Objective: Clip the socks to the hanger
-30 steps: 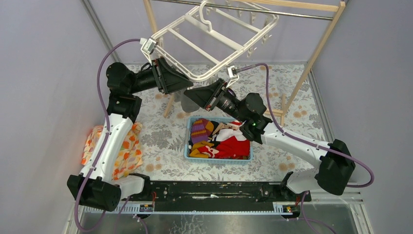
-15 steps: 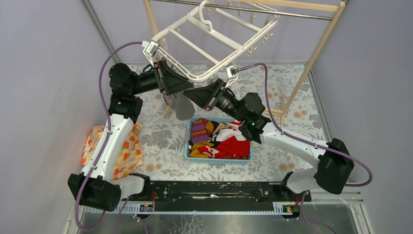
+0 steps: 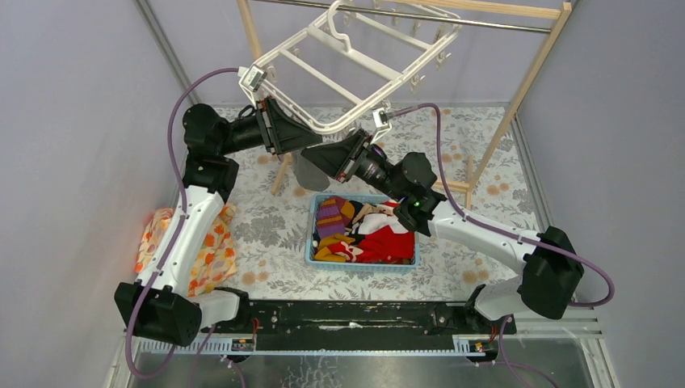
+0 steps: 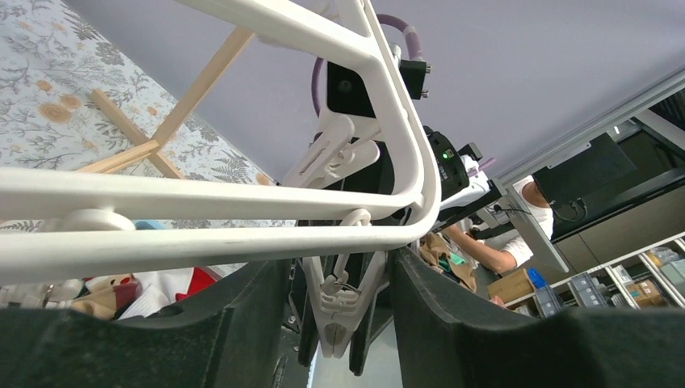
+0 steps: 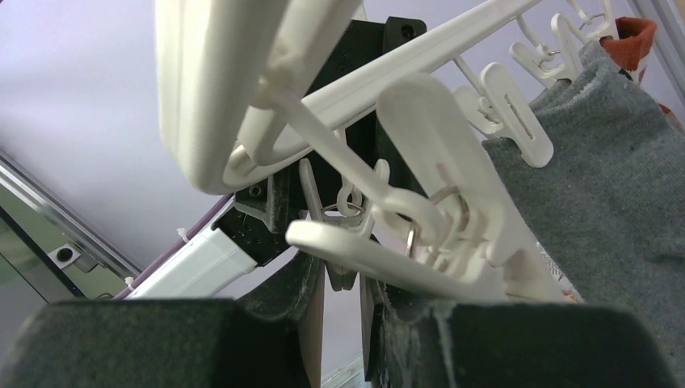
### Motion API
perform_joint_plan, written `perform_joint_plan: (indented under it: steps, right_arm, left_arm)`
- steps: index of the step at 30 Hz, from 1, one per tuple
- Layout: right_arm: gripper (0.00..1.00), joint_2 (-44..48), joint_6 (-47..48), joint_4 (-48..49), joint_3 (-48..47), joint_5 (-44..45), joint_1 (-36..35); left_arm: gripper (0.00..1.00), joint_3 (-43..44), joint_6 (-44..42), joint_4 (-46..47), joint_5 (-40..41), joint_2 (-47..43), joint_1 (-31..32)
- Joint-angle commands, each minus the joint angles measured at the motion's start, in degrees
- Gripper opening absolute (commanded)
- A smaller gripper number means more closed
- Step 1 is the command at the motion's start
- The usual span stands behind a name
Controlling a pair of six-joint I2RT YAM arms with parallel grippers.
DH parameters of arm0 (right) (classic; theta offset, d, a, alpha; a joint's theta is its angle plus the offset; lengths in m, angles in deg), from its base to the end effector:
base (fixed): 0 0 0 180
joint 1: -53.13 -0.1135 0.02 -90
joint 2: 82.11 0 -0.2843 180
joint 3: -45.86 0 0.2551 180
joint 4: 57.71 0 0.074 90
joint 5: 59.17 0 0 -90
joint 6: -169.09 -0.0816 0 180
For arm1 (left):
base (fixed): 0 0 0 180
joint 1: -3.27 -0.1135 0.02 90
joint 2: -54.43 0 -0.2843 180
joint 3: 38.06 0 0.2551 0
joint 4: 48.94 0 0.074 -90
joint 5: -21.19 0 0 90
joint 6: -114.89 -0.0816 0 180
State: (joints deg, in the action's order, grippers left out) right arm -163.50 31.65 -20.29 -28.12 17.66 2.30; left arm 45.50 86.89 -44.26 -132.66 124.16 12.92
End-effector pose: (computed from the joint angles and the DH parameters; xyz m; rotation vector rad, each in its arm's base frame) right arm 0.2150 0.2934 0.4384 -0.2733 1.1833 1.6502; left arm 0.2573 -0.1181 0.4761 0.4255 1.6214 -1.6710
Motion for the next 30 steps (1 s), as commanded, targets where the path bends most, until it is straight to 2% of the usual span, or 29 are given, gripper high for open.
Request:
perform_joint_plan:
  steps: [1,8,9,12,13,14,15,18,20,22,24,26,30]
  right_arm:
    - [0.00,0.22,-0.81,1.71,-2.17,-3.15,-0.59]
    - [0.01,1.00,-0.65,0.72,-2.04,-2.42,-0.59]
    - [0.07,1.21,-0.49,0.05,-2.17,-2.06,-0.54]
    - [0.32,3.30,0.98,-5.31,-2.04,0.73,-0.59]
    - [0.46,4.49,2.25,-8.35,-1.84,1.93,-0.59]
    - [0.76,5.72,3.79,-11.55,-1.69,3.21,-0.53]
    - [0.97,7.27,6.19,-15.34,-1.14,4.35,-0.51]
    - [1.00,12.75,12.04,-23.03,3.30,7.96,-0.33]
    - [1.00,16.91,11.50,-25.48,7.55,12.34,-0.27]
    - [1.00,21.04,9.58,-32.09,9.78,18.80,-0.01]
    - [1.00,24.81,13.70,-39.00,11.21,21.24,0.03]
    - [1.00,27.41,15.96,-41.63,14.09,23.60,0.03]
    - [0.88,27.59,19.40,-52.28,14.91,27.04,0.06]
  left_arm:
    - [0.51,0.50,3.11,7.12,-0.33,0.26,-0.23]
    - [0.25,-0.72,3.04,7.39,-0.10,-0.08,-0.26]
    - [0.20,-0.84,2.98,7.32,0.08,-0.12,-0.24]
    - [0.04,-0.50,2.02,5.74,0.65,-0.38,-0.25]
    - [0.00,-0.35,1.68,5.23,0.70,-0.45,-0.26]
    - [0.00,-0.33,1.38,4.88,0.74,-0.52,-0.25]
    - [0.00,-0.11,0.96,4.20,0.74,-0.60,-0.25]
    - [0.00,0.51,-1.12,1.43,0.75,-0.77,-0.25]
    - [0.00,0.92,-1.75,0.30,0.56,-0.66,-0.32]
    - [0.00,1.36,-1.85,-0.27,0.51,-0.51,-0.44]
    - [0.00,1.62,-2.11,-0.82,0.71,-0.48,-0.57]
    - [0.00,1.82,-2.34,-1.15,0.75,-0.43,-0.52]
    - [0.00,2.93,-4.30,-4.18,1.06,-0.05,-0.56]
